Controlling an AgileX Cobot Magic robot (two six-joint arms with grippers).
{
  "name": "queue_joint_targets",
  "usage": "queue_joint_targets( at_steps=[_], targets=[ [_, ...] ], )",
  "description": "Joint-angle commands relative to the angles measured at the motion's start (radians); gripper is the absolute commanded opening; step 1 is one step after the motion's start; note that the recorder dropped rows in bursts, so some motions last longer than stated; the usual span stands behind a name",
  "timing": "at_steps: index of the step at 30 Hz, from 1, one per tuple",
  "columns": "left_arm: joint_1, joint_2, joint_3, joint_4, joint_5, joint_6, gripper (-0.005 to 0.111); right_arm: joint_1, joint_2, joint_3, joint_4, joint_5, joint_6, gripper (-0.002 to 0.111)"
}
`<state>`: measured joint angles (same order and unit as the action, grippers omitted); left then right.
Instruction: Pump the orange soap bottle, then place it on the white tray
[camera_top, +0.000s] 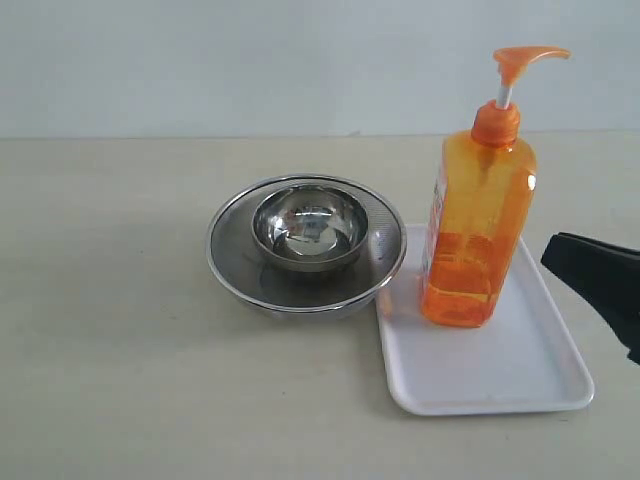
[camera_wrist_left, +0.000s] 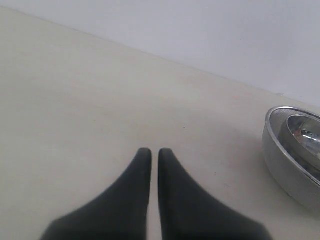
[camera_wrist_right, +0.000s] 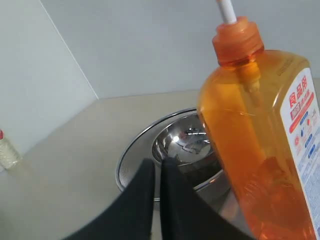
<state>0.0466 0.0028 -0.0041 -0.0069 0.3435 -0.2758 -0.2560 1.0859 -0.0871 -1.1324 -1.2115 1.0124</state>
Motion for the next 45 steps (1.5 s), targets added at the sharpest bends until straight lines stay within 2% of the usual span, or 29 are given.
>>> queue_joint_targets(
  at_steps=[1,16,20,23,34,39,45],
  targets=[
    [0.002,-0.003,0.004,-0.010,-0.003,0.004,0.005,-0.004,-0.006,0.005,-0.005,-0.010,0.004,0.000],
    [0.002,-0.003,0.004,-0.010,-0.003,0.004,0.005,-0.004,-0.006,0.005,-0.005,0.020,-0.031,0.000],
    [0.002,-0.003,0.004,-0.010,-0.003,0.004,0.005,0.000,-0.058,0.005,-0.022,0.164,0.016,0.000],
    [0.002,-0.003,0.004,-0.010,-0.003,0.004,0.005,0.039,-0.136,0.005,-0.031,0.331,0.084,0.000],
    [0.002,-0.003,0.004,-0.010,-0.003,0.004,0.005,0.388,-0.650,0.005,-0.068,0.961,0.312,0.000],
    [0.002,-0.003,0.004,-0.010,-0.003,0.004,0.005,0.417,-0.873,0.016,-0.128,1.018,0.372,0.000],
    [0.002,-0.003,0.004,-0.010,-0.003,0.004,0.005,0.417,-1.021,0.087,-0.134,1.069,0.403,0.000]
  ],
)
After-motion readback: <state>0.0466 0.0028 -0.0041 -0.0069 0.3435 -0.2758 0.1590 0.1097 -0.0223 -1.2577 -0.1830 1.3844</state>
